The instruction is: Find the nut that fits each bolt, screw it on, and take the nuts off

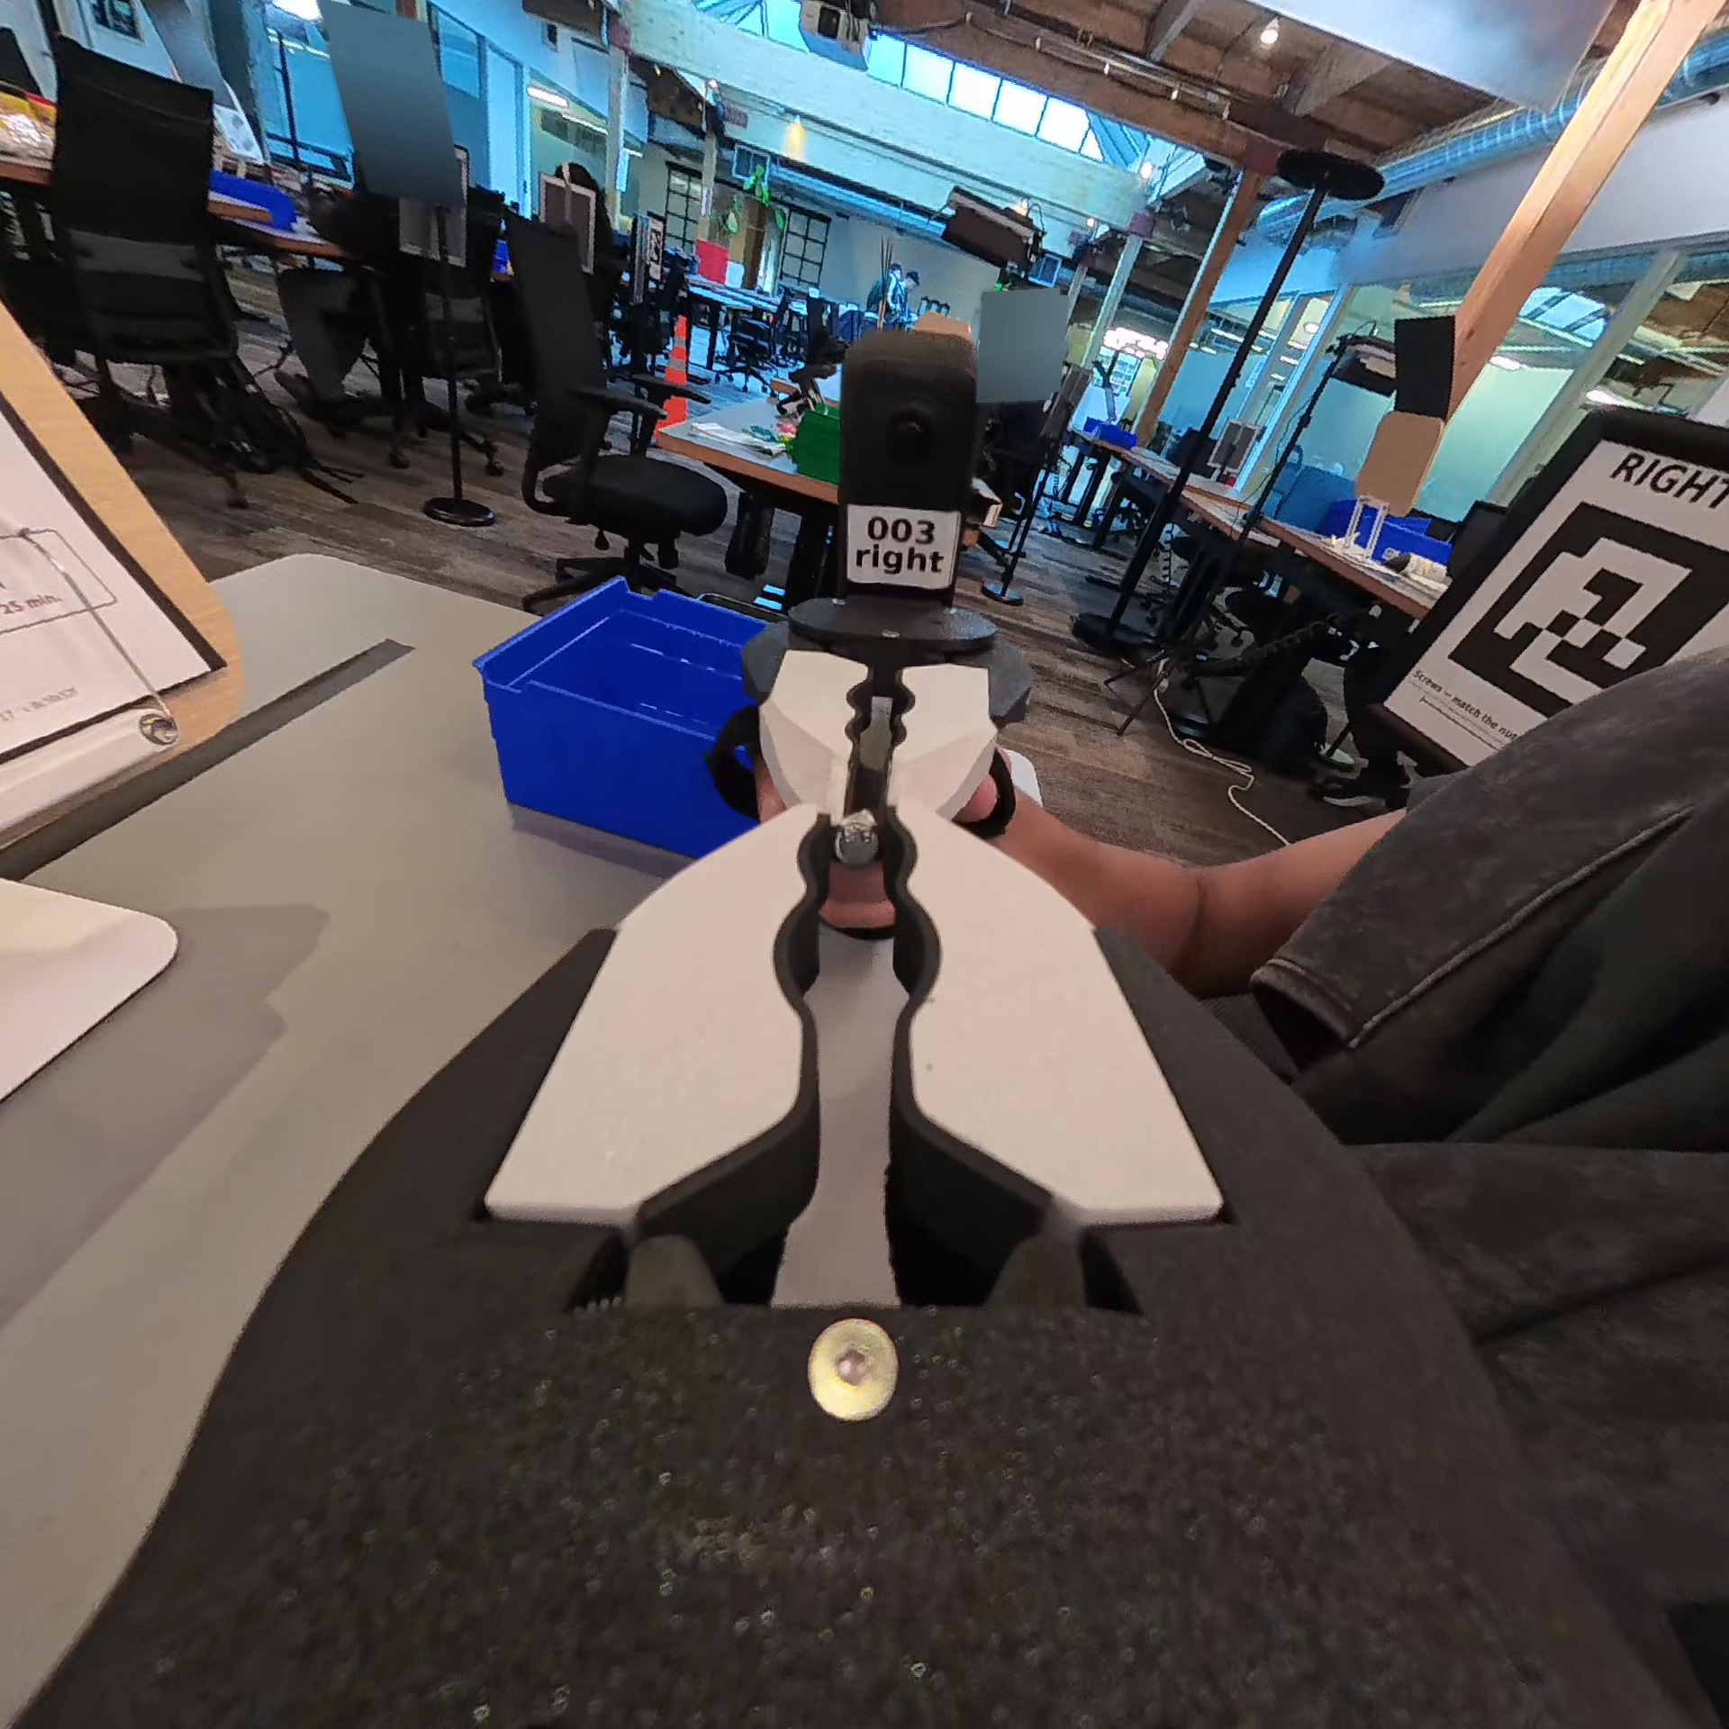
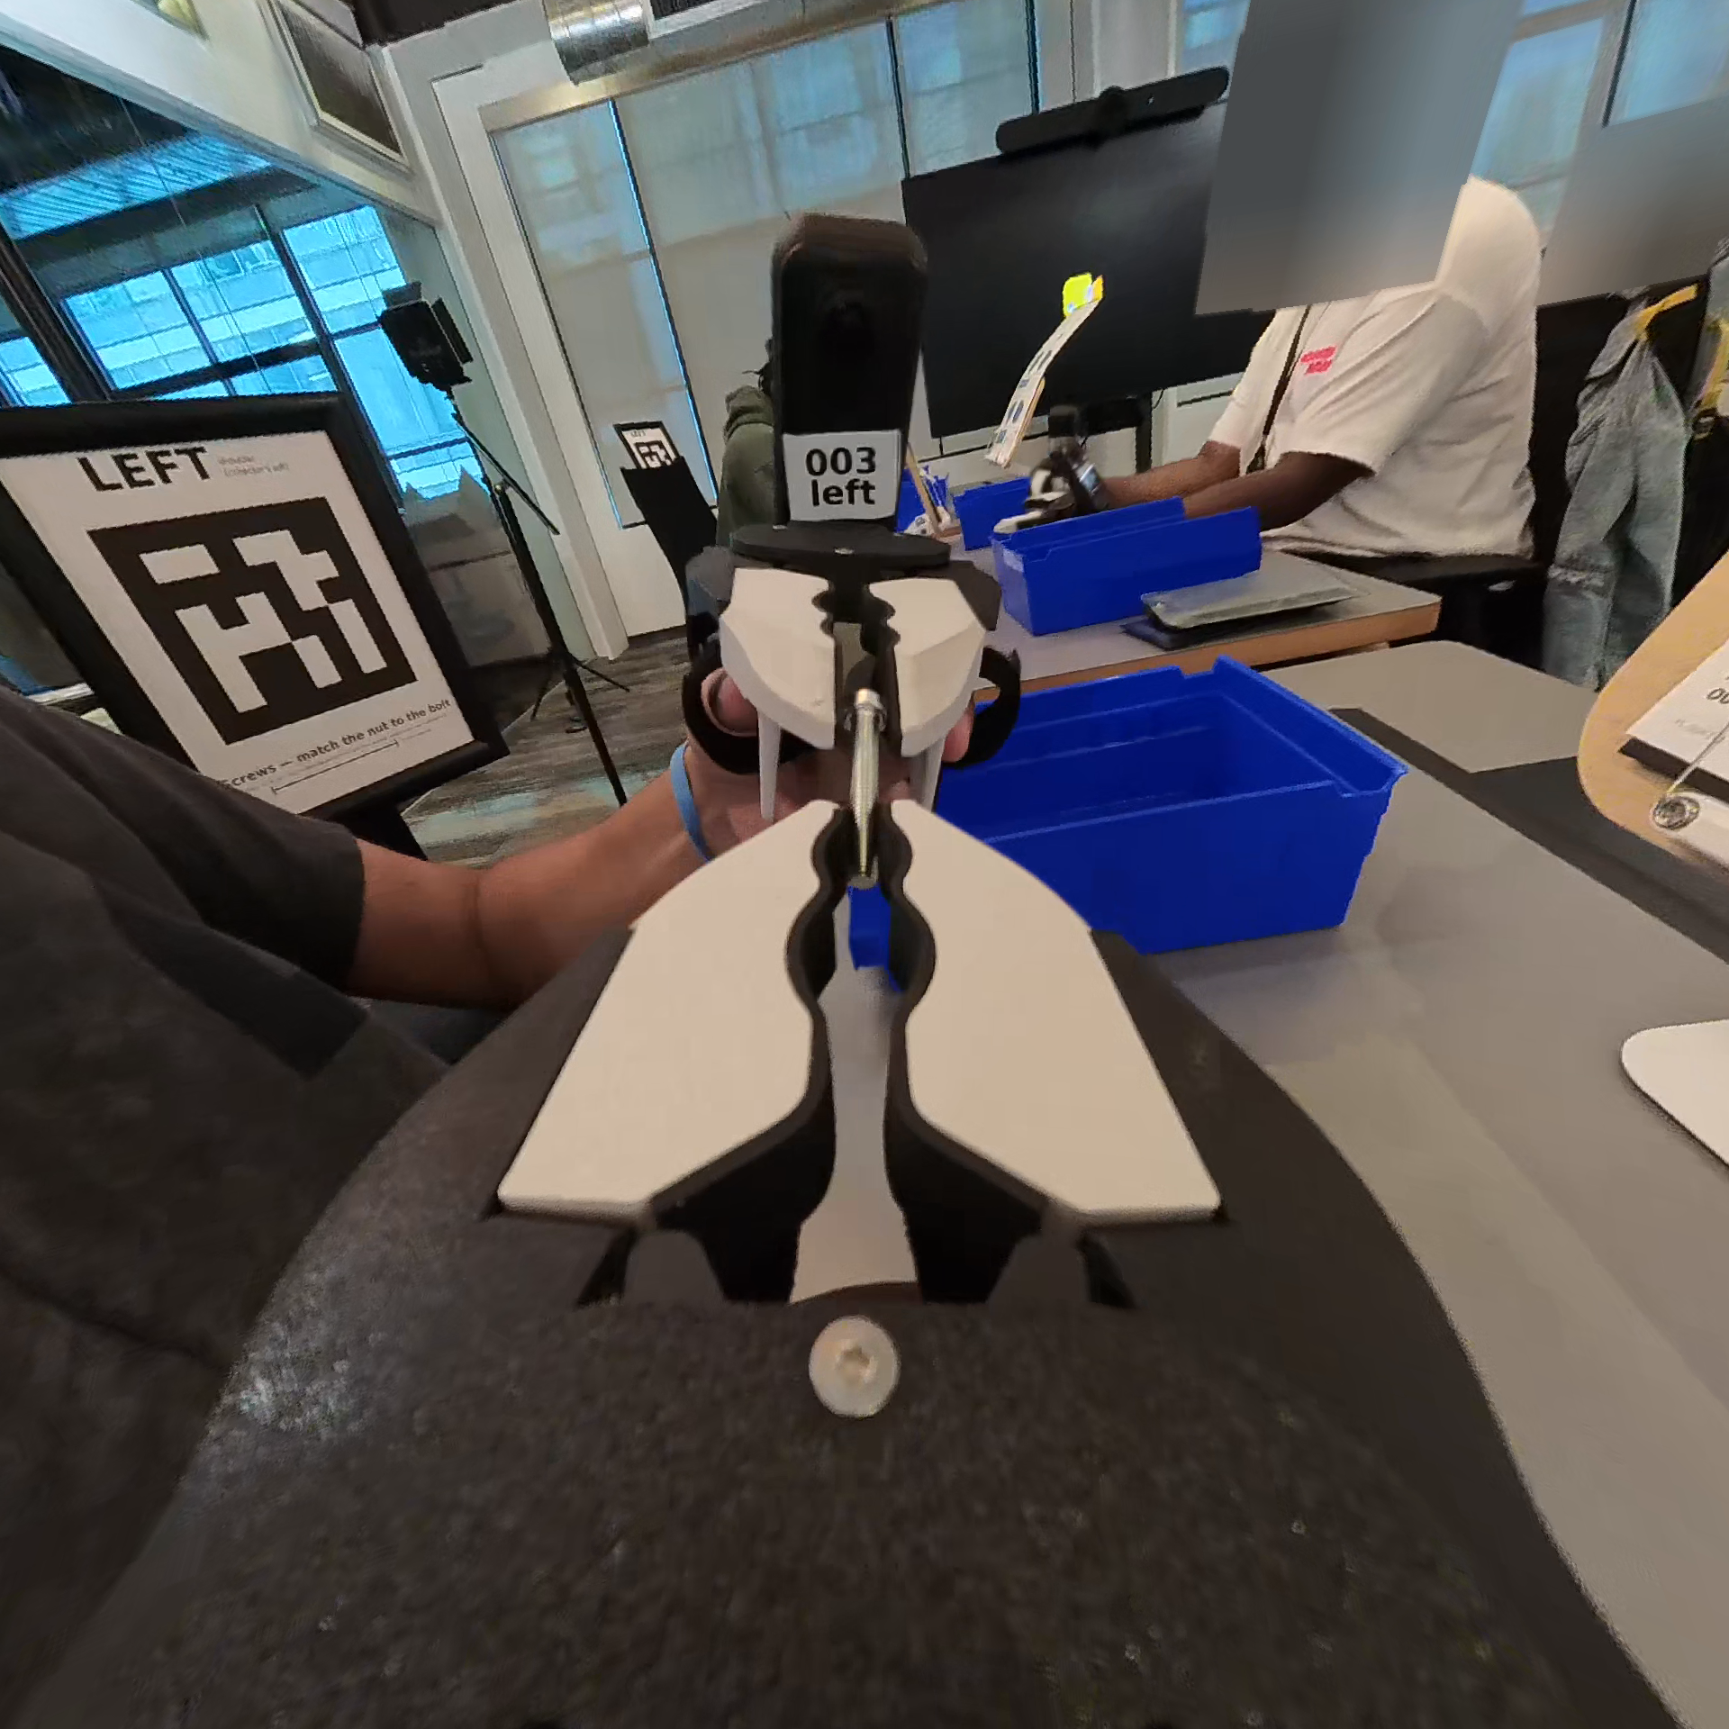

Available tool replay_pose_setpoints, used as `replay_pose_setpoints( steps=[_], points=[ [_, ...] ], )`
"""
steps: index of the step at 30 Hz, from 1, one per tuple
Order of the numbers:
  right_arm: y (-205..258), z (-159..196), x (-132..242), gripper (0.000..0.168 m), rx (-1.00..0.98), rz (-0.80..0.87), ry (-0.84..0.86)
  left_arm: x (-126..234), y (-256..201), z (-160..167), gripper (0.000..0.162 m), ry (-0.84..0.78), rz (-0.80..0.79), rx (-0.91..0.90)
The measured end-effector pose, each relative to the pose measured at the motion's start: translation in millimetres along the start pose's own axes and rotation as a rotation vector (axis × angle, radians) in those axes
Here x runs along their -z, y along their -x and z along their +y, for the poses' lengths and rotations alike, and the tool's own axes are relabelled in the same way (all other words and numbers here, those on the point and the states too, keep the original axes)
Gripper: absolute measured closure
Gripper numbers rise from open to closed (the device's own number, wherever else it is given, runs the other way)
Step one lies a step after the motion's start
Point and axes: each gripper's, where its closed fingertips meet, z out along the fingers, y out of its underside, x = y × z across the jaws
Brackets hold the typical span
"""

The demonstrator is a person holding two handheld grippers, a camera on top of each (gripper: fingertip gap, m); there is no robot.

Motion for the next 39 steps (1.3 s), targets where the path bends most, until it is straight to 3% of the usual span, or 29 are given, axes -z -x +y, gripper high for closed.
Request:
replay_pose_setpoints(
  steps=[4, 6, 10, 14, 18, 22, 25, 29, 35, 39],
  points=[
    [-2.0, -2.1, 3.6, 0.163, -0.019, -0.01, -0.004, -2.6, 1.4, -1.4, 0.15, -0.005, -0.034, -0.015],
    [-3.6, -5.8, 9.0, 0.163, -0.01, 0.002, -0.004, -0.2, 1.3, -4.5, 0.128, 0.001, -0.046, -0.008],
    [-6.2, -28.2, 36.0, 0.163, 0.043, 0.067, -0.003, 17.1, 2.5, -15.4, 0.115, 0.006, -0.106, -0.023],
    [-1.3, -56.0, 98.7, 0.163, 0.183, 0.206, 0.083, 34.6, 9.6, -22.8, 0.114, 0.036, -0.22, -0.041],
    [-14.7, -28.4, 198.0, 0.163, 0.343, 0.541, 0.43, 41.7, 8.8, -28.1, 0.115, 0.033, -0.248, -0.038],
    [-24.5, 22.7, 283.2, 0.162, 0.087, 0.754, 0.699, 37.0, 8.5, -25.2, 0.115, 0.051, -0.24, -0.038],
    [-23.5, 78.7, 316.9, 0.162, -0.186, 0.755, 0.906, 29.3, 11.5, -16.9, 0.115, 0.082, -0.237, -0.032],
    [-15.5, 137.3, 329.2, 0.162, -0.581, 0.648, 1.036, 18.4, 13.3, -4.7, 0.115, 0.126, -0.219, -0.007],
    [-14.3, 172.4, 333.4, 0.162, -0.771, 0.579, 1.086, 8.4, 10.7, 8.9, 0.115, 0.191, -0.208, -0.016],
    [-11.1, 190.7, 362.5, 0.162, -0.883, 0.698, 1.17, 3.6, 7.1, 14.0, 0.115, 0.218, -0.198, -0.032]
  ],
)
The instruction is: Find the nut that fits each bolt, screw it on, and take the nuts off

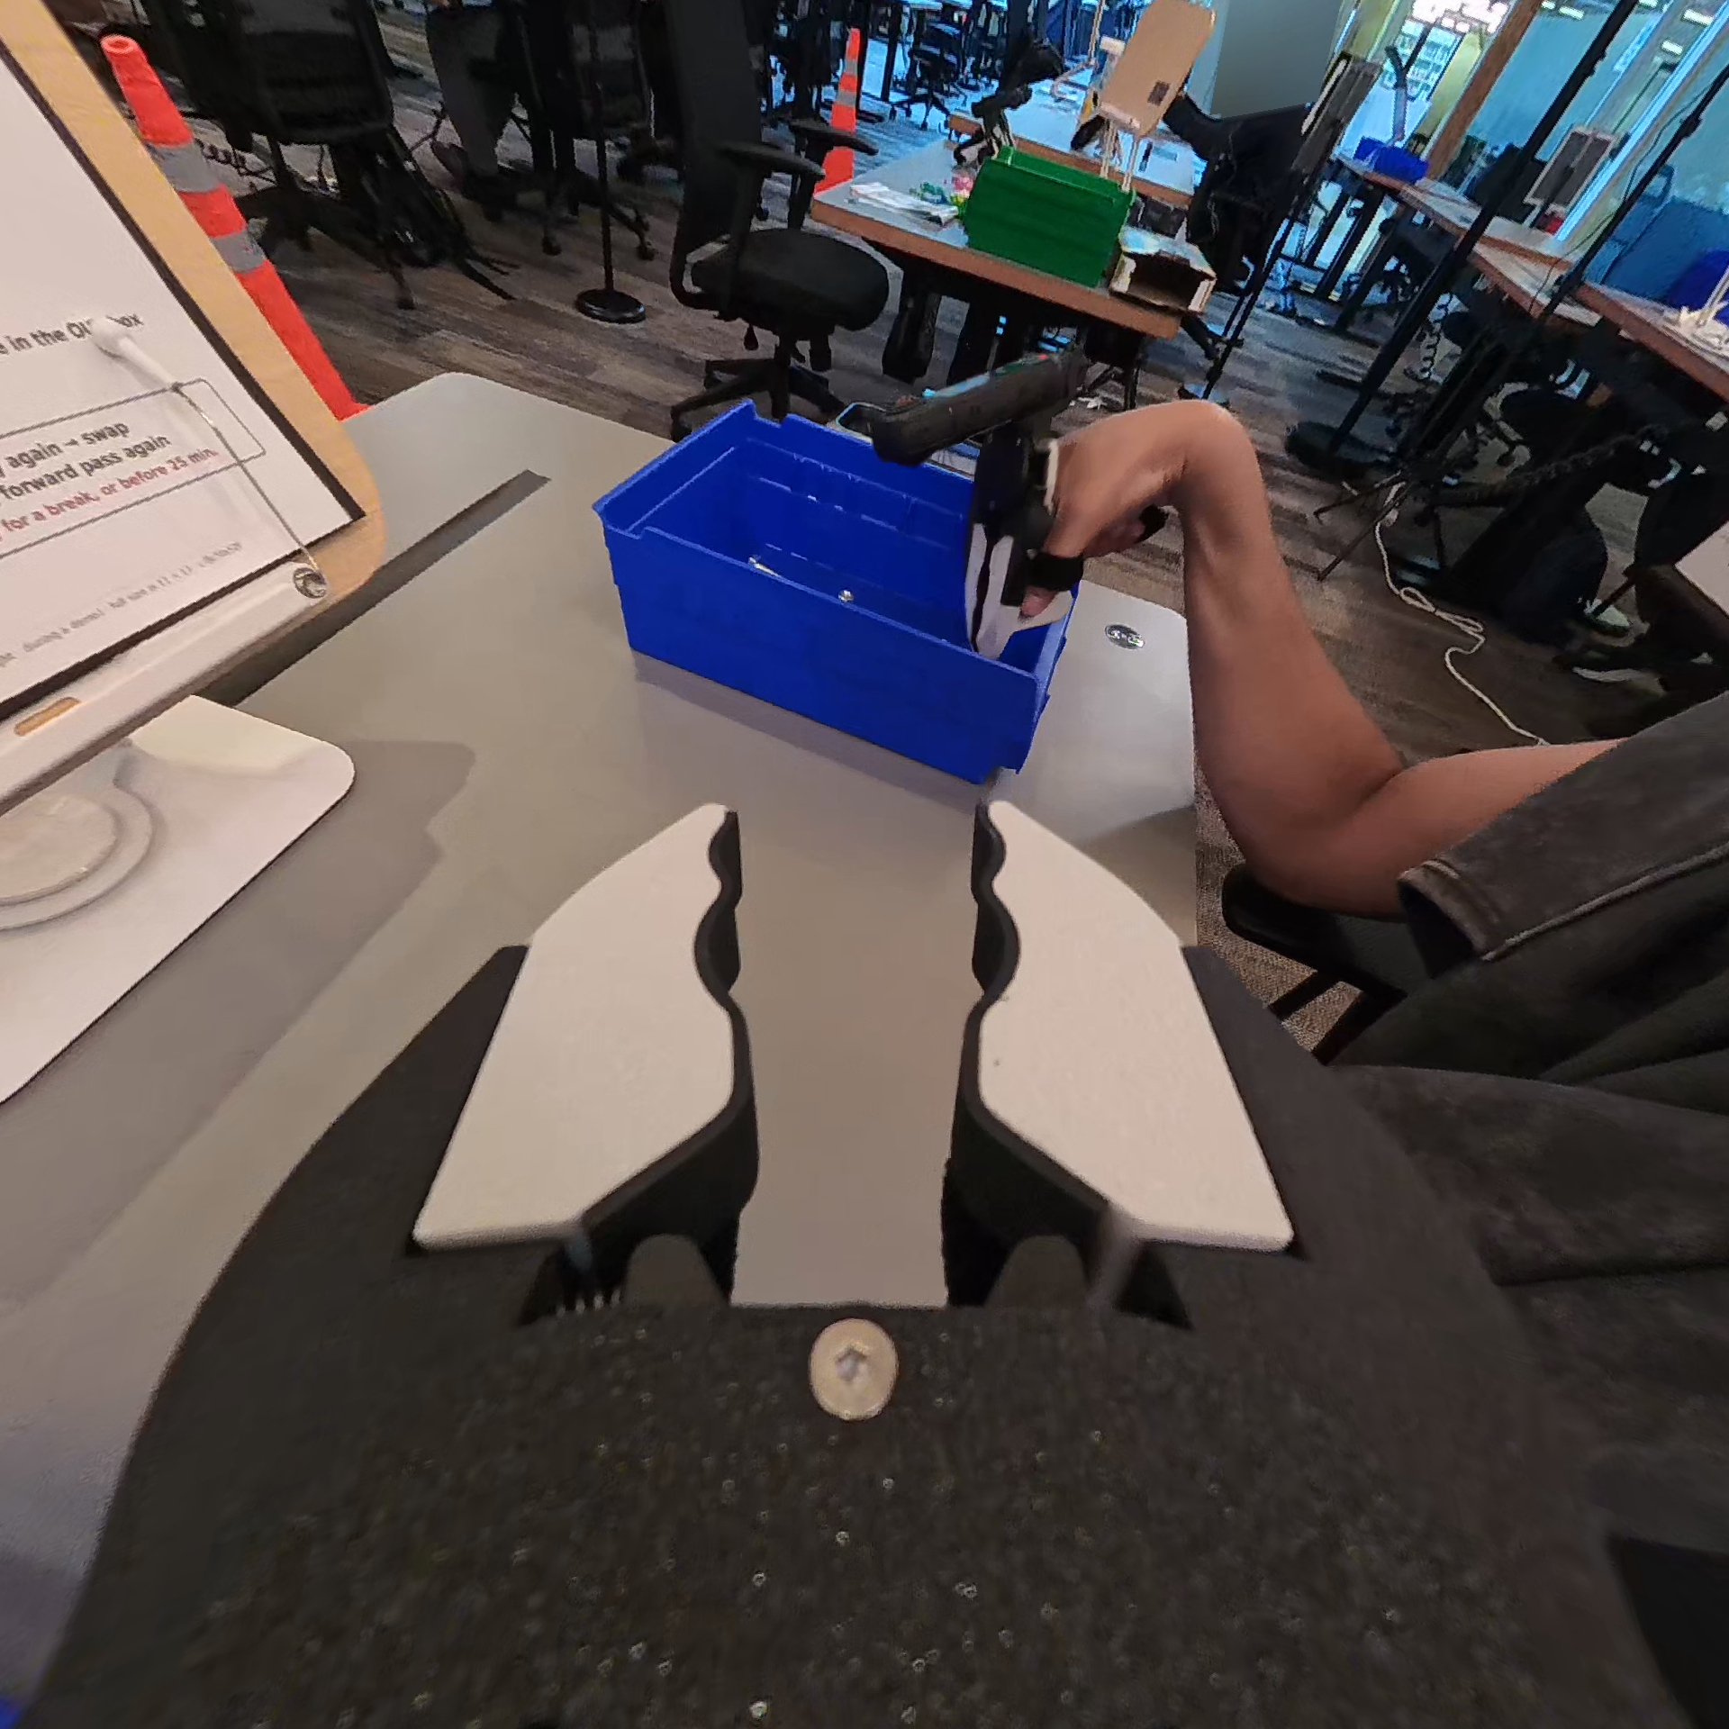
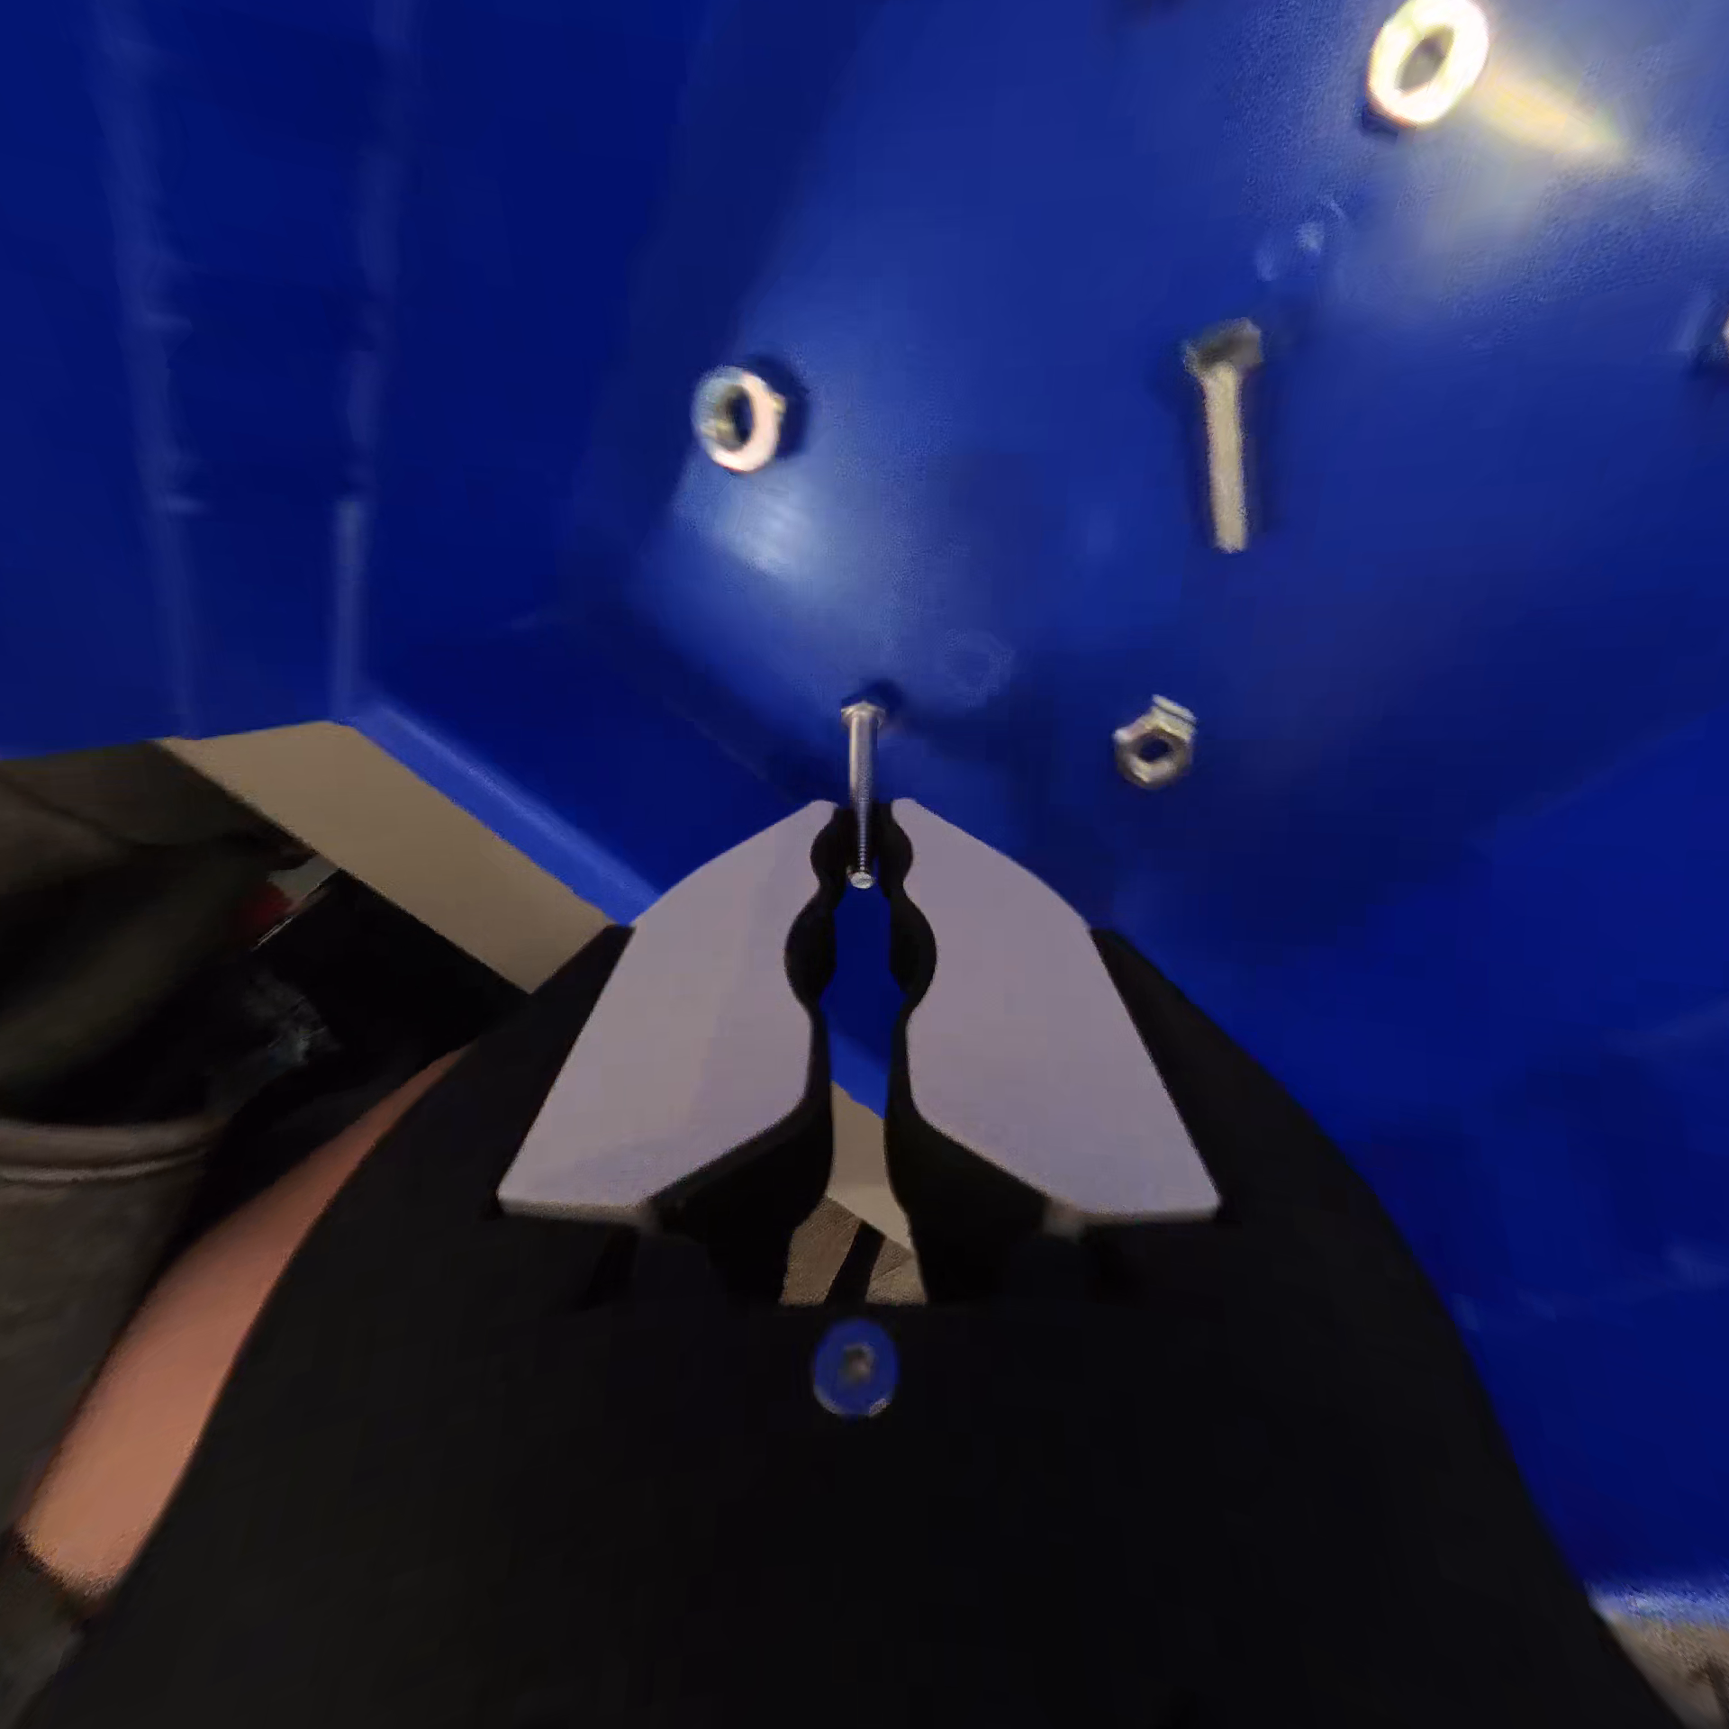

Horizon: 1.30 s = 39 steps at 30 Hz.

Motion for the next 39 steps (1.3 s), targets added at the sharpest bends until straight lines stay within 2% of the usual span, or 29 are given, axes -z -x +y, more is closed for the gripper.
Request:
replay_pose_setpoints(
  steps=[8, 9, 13, 16, 19, 22, 24, 26, 29, 30, 35, 37, 39],
  points=[
    [-37.3, 22.3, 0.5, 0.162, -0.15, 0.159, 0.07, -5.8, -9.1, 1.4, 0.115, 0.017, 0.024, -0.014],
    [-37.3, 21.3, 4.3, 0.152, -0.155, 0.182, 0.064, -5.9, -10.0, 1.6, 0.115, 0.019, 0.025, -0.017],
    [-22.1, 12.3, 36.2, 0.147, -0.091, 0.29, -0.047, -4.4, -12.0, 0.2, 0.115, 0.019, 0.021, -0.029],
    [-6.3, -11.3, 77.1, 0.147, 0.073, 0.439, -0.24, -0.5, -9.4, -3.4, 0.115, 0.005, 0.004, -0.032],
    [44.3, -71.0, 137.7, 0.141, 0.365, 0.54, -0.675, 5.4, -1.1, -6.9, 0.116, -0.007, -0.037, -0.017],
    [132.2, -113.9, 176.7, 0.14, 0.622, 0.412, -1.071, 13.3, 5.9, -11.1, 0.116, -0.02, -0.073, -0.001],
    [185.3, -136.8, 186.2, 0.139, 0.708, 0.277, -1.257, 19.3, 11.9, -11.8, 0.116, -0.012, -0.113, 0.0],
    [235.2, -158.2, 182.2, 0.14, 0.745, 0.064, -1.385, 25.8, 19.2, -9.3, 0.116, 0.015, -0.166, -0.01],
    [286.4, -190.1, 147.4, 0.141, 0.704, -0.251, -1.415, 35.1, 25.6, 0.6, 0.12, 0.08, -0.189, 0.005],
    [297.5, -199.0, 130.6, 0.142, 0.711, -0.31, -1.4, 38.2, 25.9, 5.1, 0.122, 0.103, -0.173, 0.024],
    [303.6, -239.1, 58.0, 0.146, 0.67, -0.361, -1.36, 68.2, 50.8, 18.4, 0.122, 0.136, -0.237, 0.108],
    [294.4, -248.3, 46.0, 0.149, 0.616, -0.37, -1.364, 89.9, 72.0, 26.1, 0.121, 0.163, -0.344, 0.13],
    [288.5, -251.4, 37.7, 0.149, 0.561, -0.422, -1.31, 119.0, 102.8, 37.3, 0.121, 0.2, -0.521, 0.142]
  ],
)
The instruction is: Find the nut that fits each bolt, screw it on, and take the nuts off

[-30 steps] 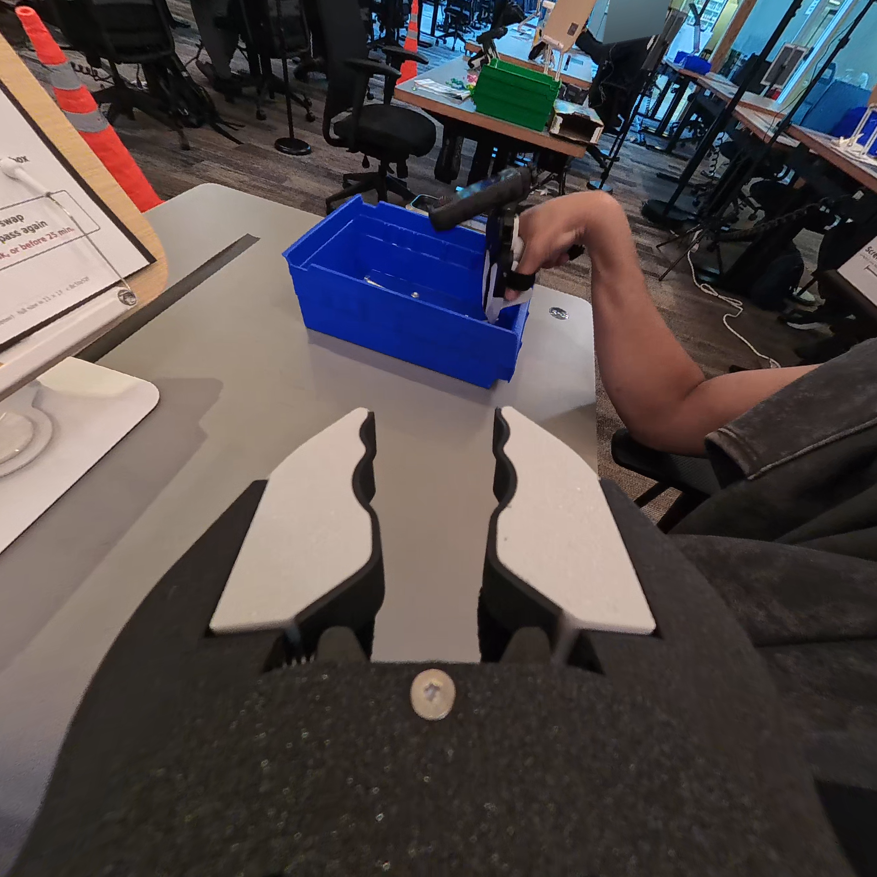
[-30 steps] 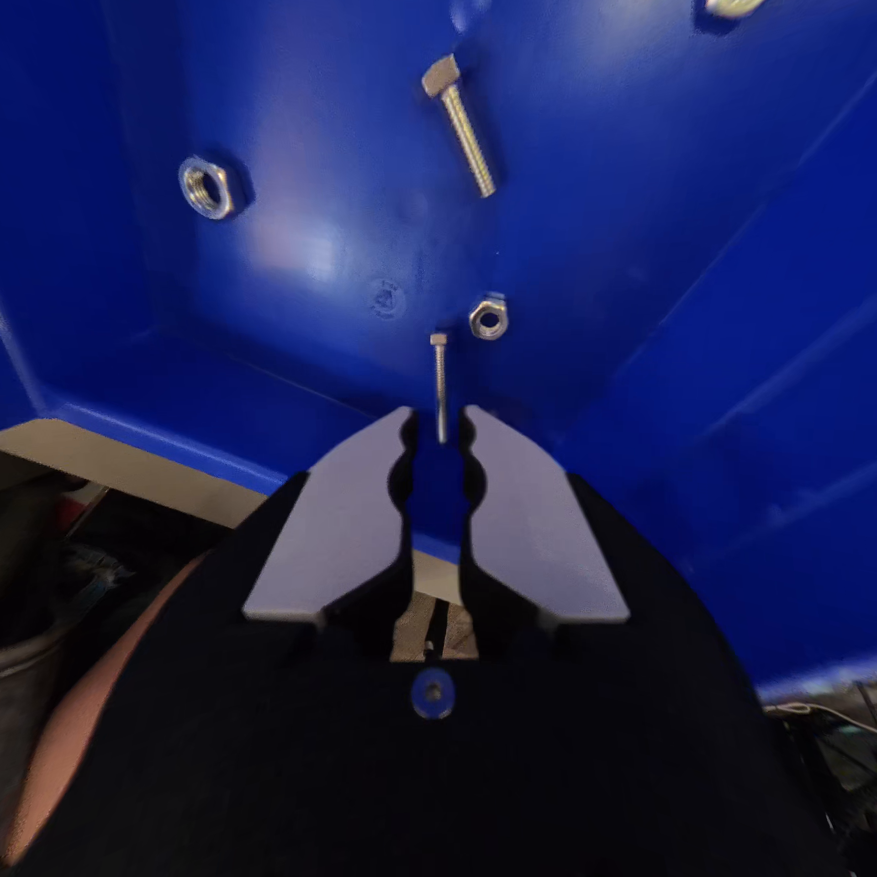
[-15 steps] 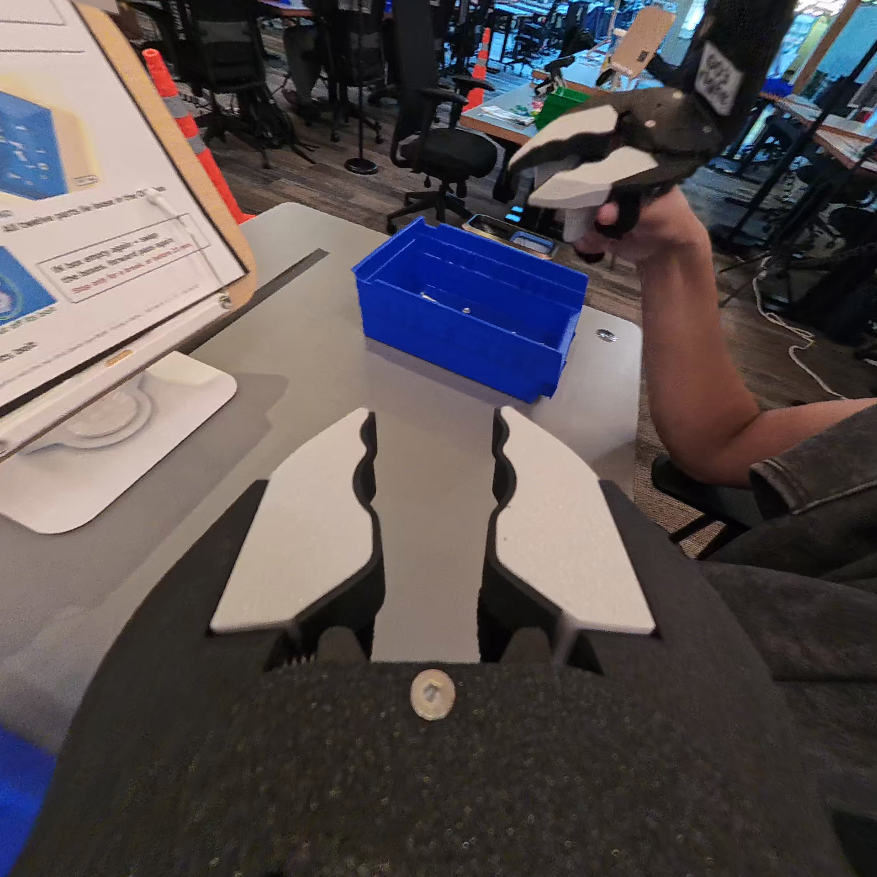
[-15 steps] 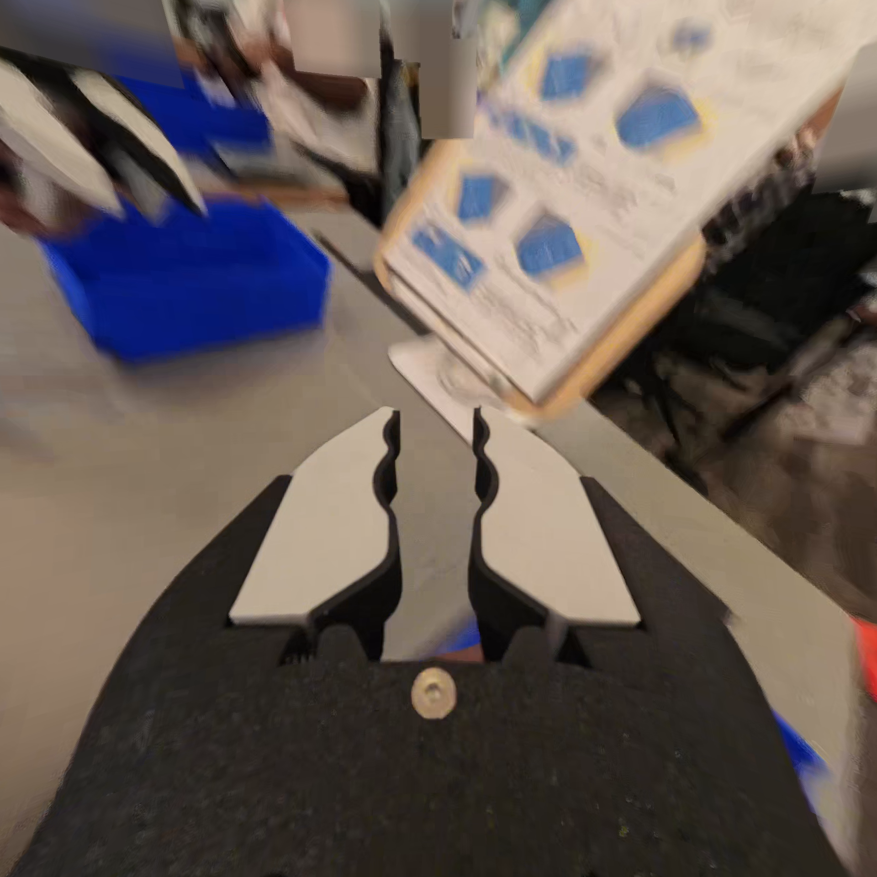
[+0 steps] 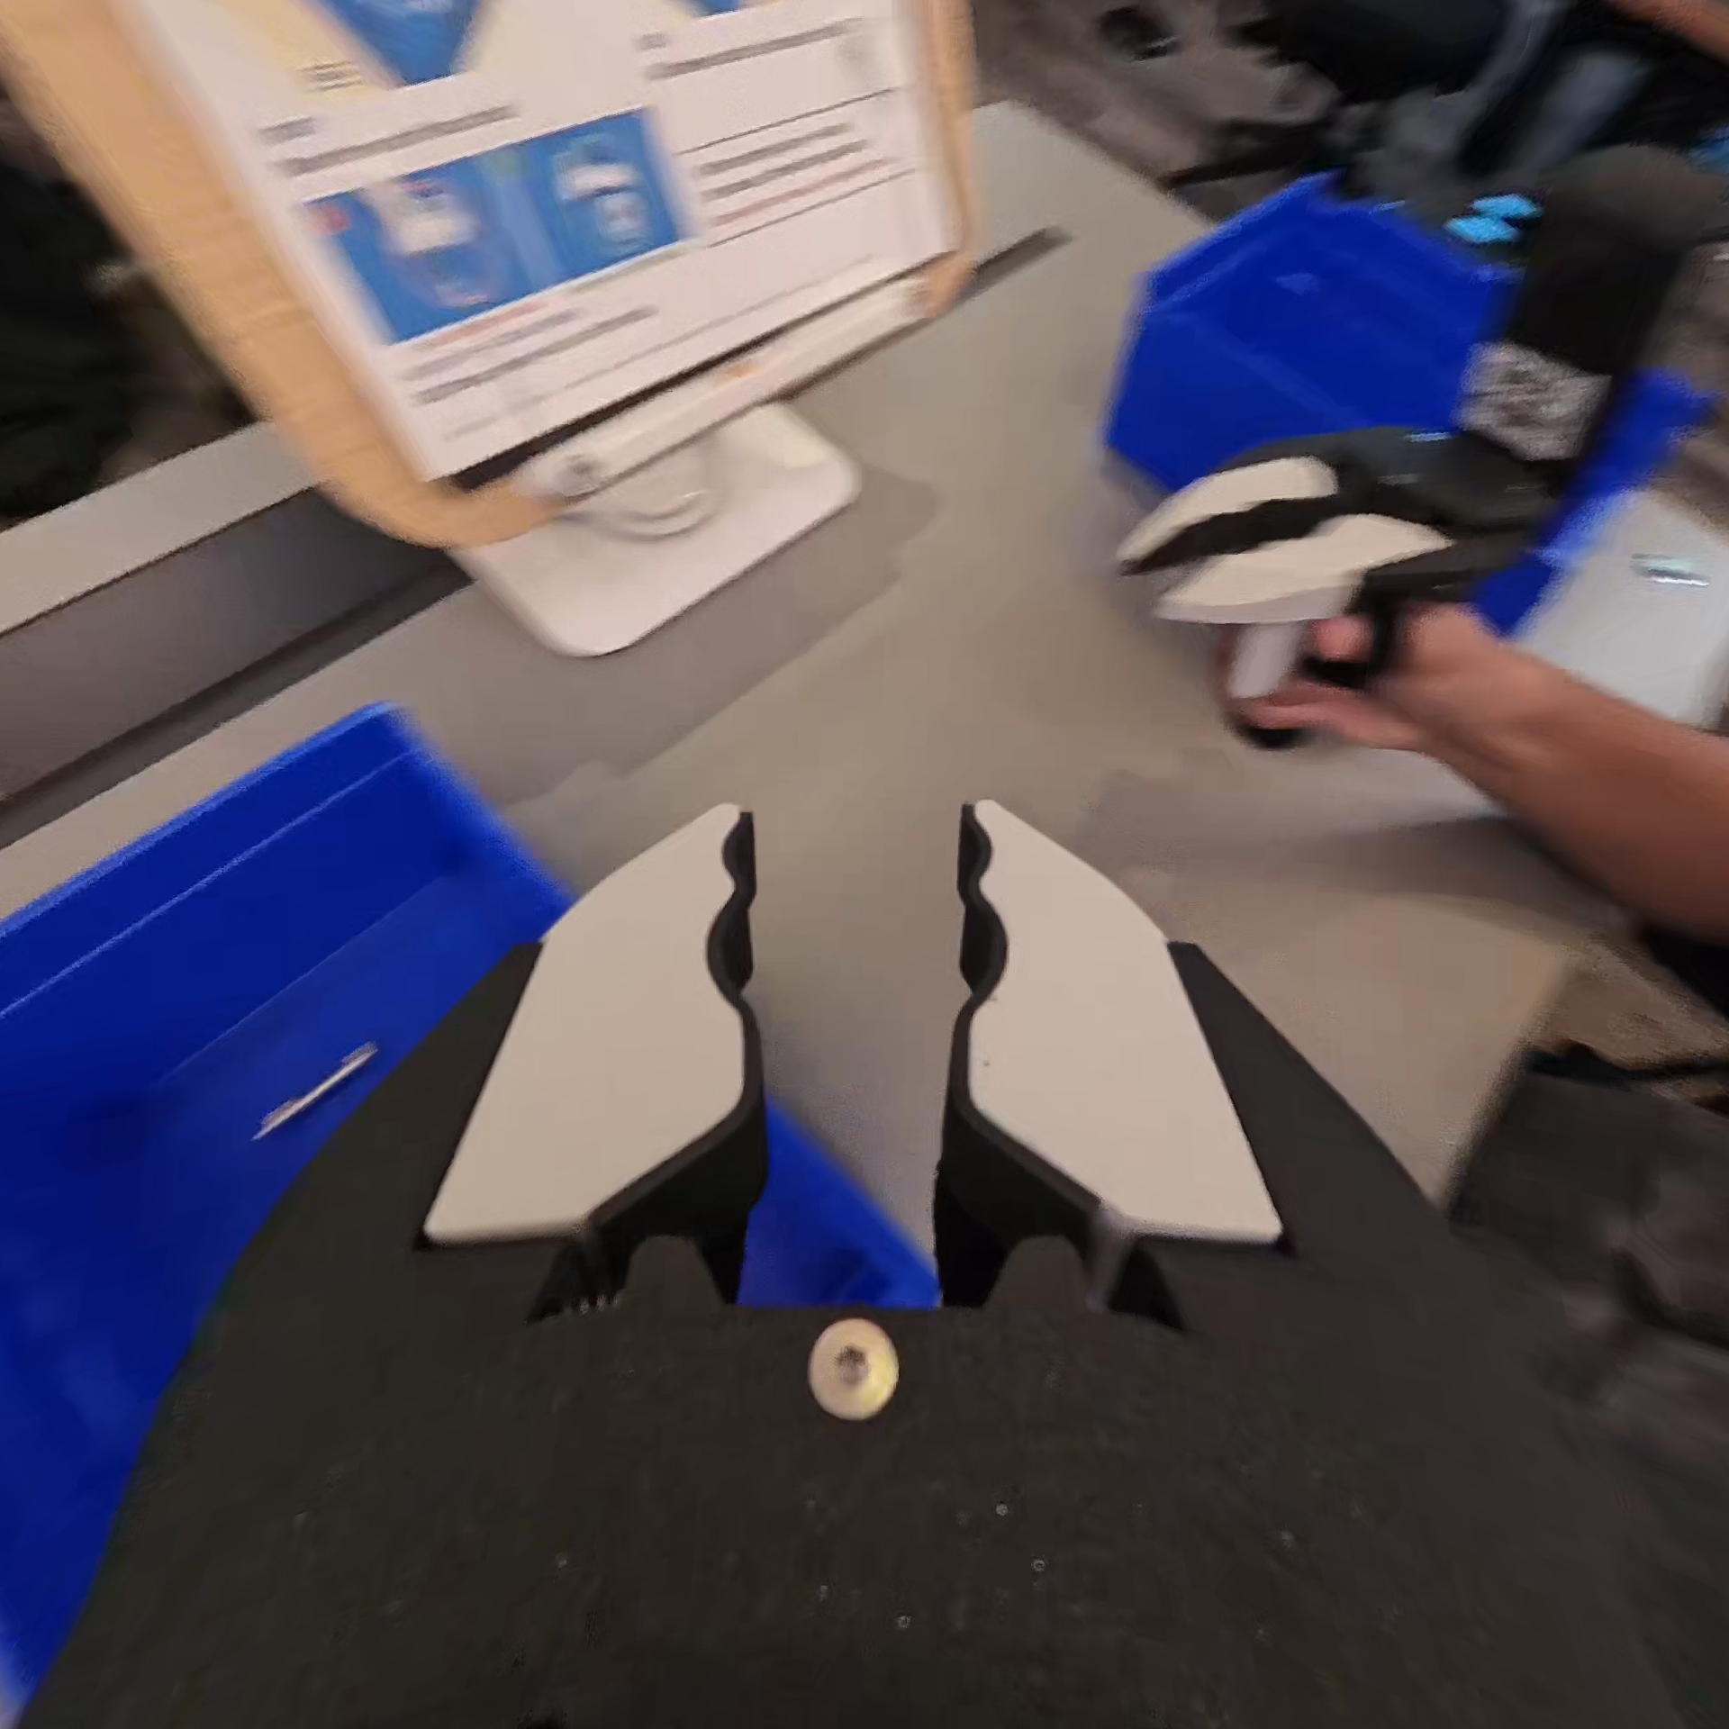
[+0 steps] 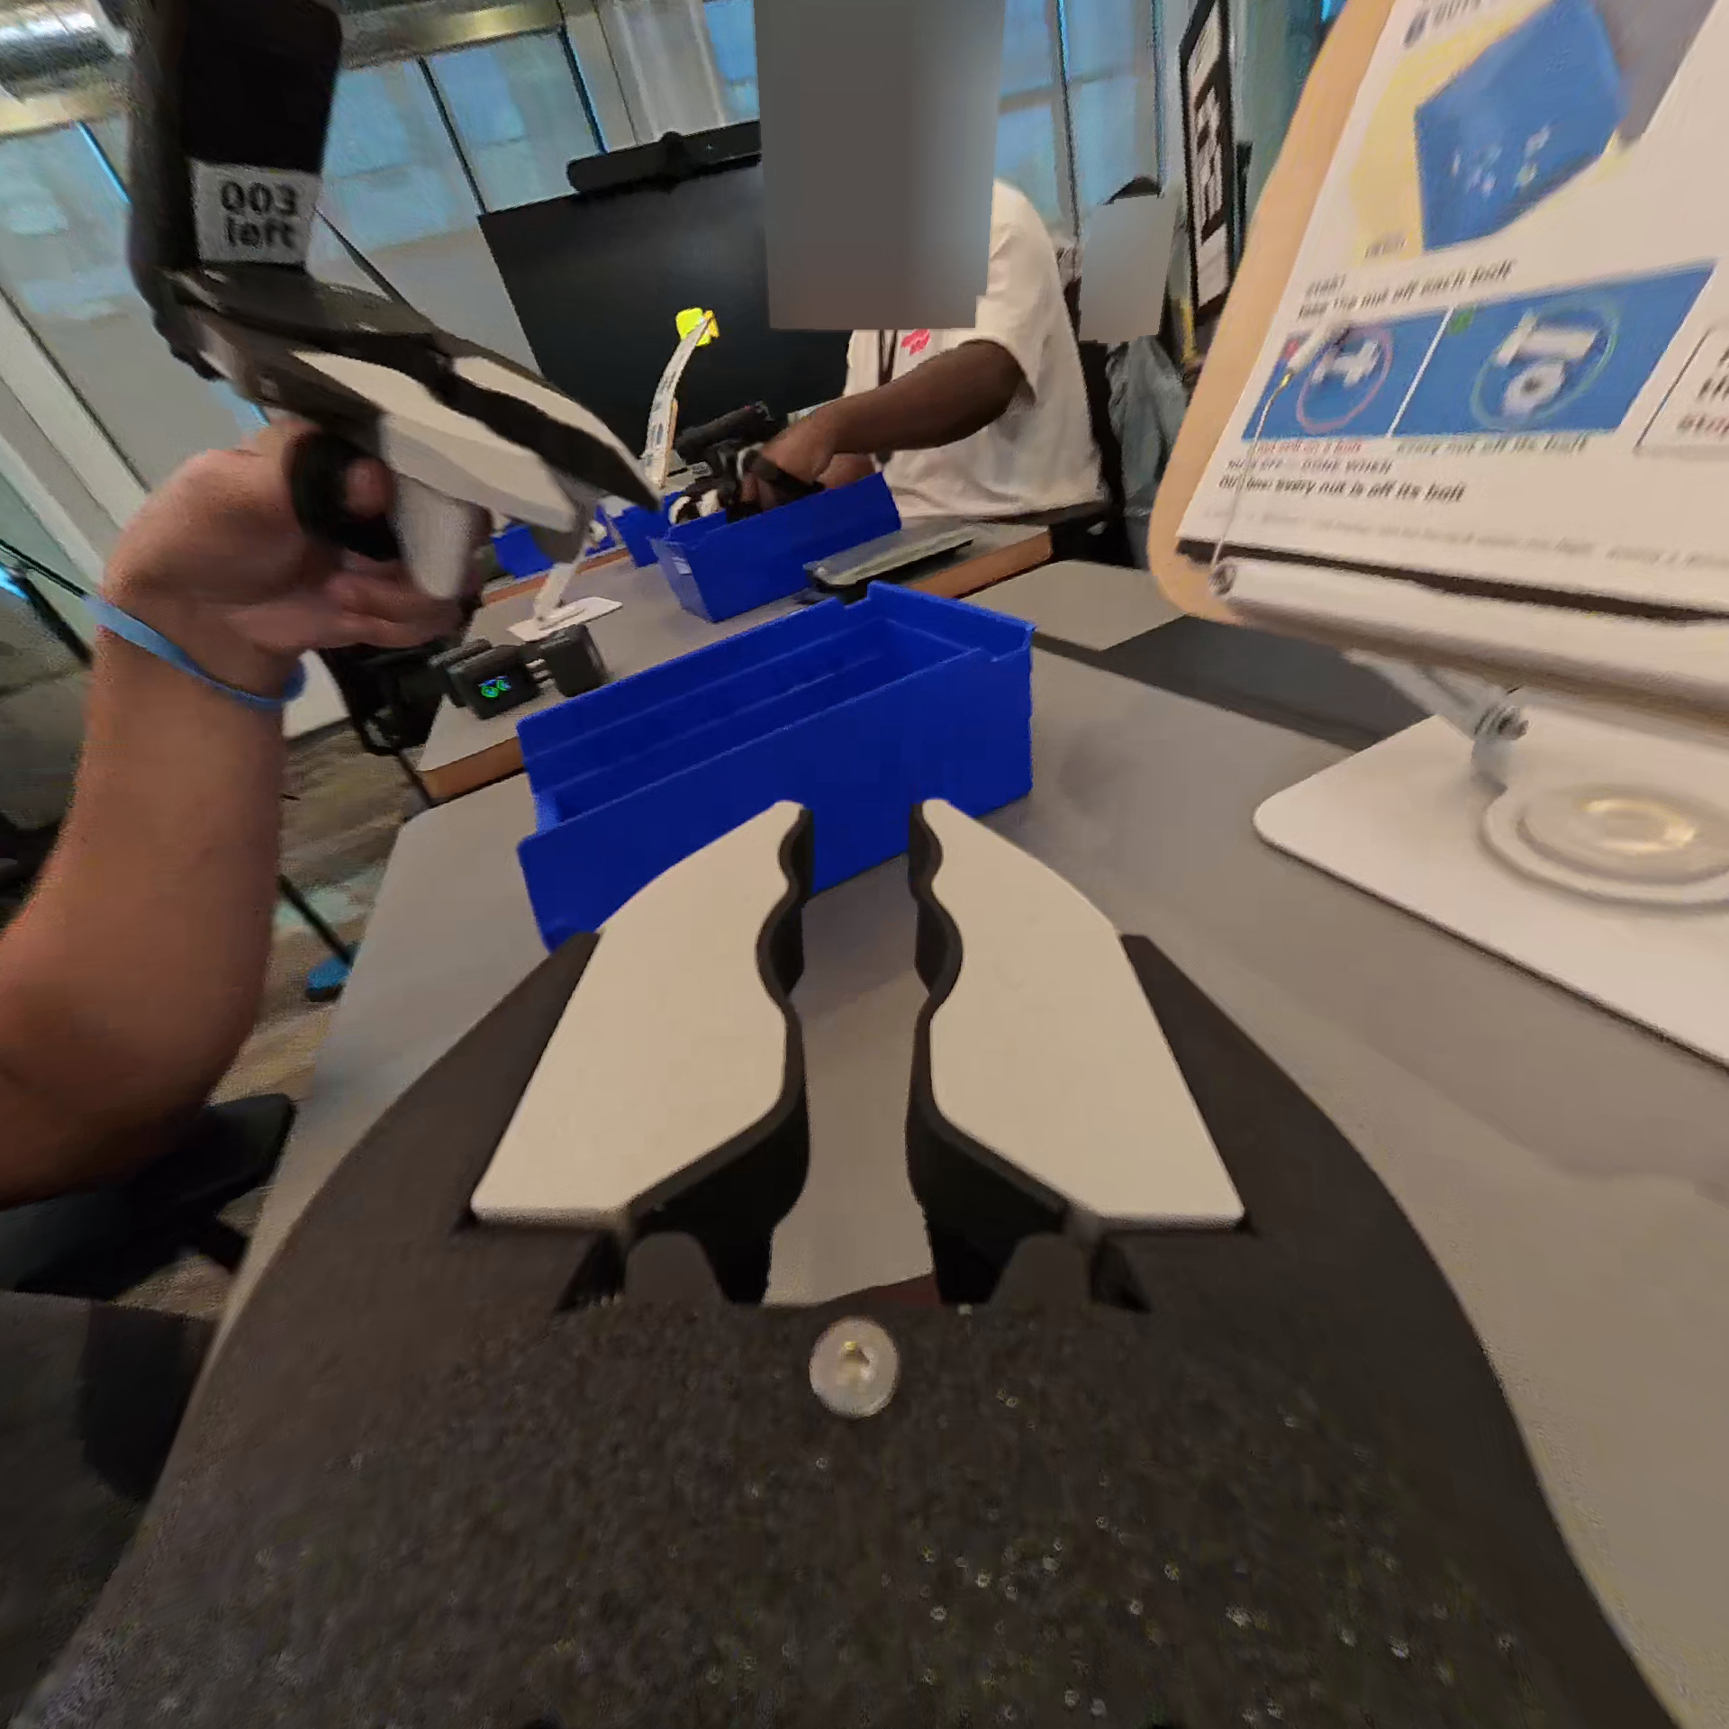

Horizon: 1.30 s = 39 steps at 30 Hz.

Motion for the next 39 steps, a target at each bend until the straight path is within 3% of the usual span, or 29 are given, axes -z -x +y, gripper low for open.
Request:
replay_pose_setpoints(
  steps=[3, 6, 13, 19, 23, 26, 28, 32, 35, 39],
  points=[
    [-4.8, -0.7, 2.7, 0.152, -0.043, -0.01, -0.003, 8.3, 78.7, 22.2, 0.121, 0.062, -0.331, 0.055],
    [-7.5, -3.6, 4.9, 0.153, -0.034, 0.009, -0.012, -7.7, 137.4, 59.1, 0.12, 0.162, -0.49, 0.168],
    [0.6, 3.5, 1.4, 0.155, 0.014, 0.001, 0.031, -73.7, 186.5, 131.9, 0.112, 0.31, -0.469, 0.352],
    [4.4, 6.5, 2.2, 0.156, 0.061, 0.006, 0.053, -76.9, 212.2, 154.5, 0.109, 0.4, -0.625, 0.332],
    [3.1, 5.7, 4.1, 0.156, 0.052, 0.006, 0.05, -86.1, 214.9, 170.1, 0.099, 0.434, -0.595, 0.392],
    [2.4, 4.8, 4.8, 0.156, 0.033, -0.001, 0.047, -90.2, 217.1, 171.4, 0.103, 0.393, -0.563, 0.441],
    [2.9, 4.6, 4.8, 0.156, 0.02, -0.008, 0.045, -90.2, 216.6, 171.4, 0.115, 0.385, -0.54, 0.447],
    [4.1, 3.3, 5.0, 0.156, 0.007, -0.02, 0.042, -89.2, 209.3, 167.5, 0.115, 0.373, -0.462, 0.464],
    [3.5, 0.6, 7.1, 0.156, 0.004, -0.024, 0.036, -83.9, 186.2, 132.9, 0.115, 0.23, -0.253, 0.494],
    [7.9, -5.8, 11.0, 0.155, -0.004, -0.07, 0.027, -52.3, 120.8, 45.3, 0.116, -0.117, 0.207, 0.485]
  ],
)
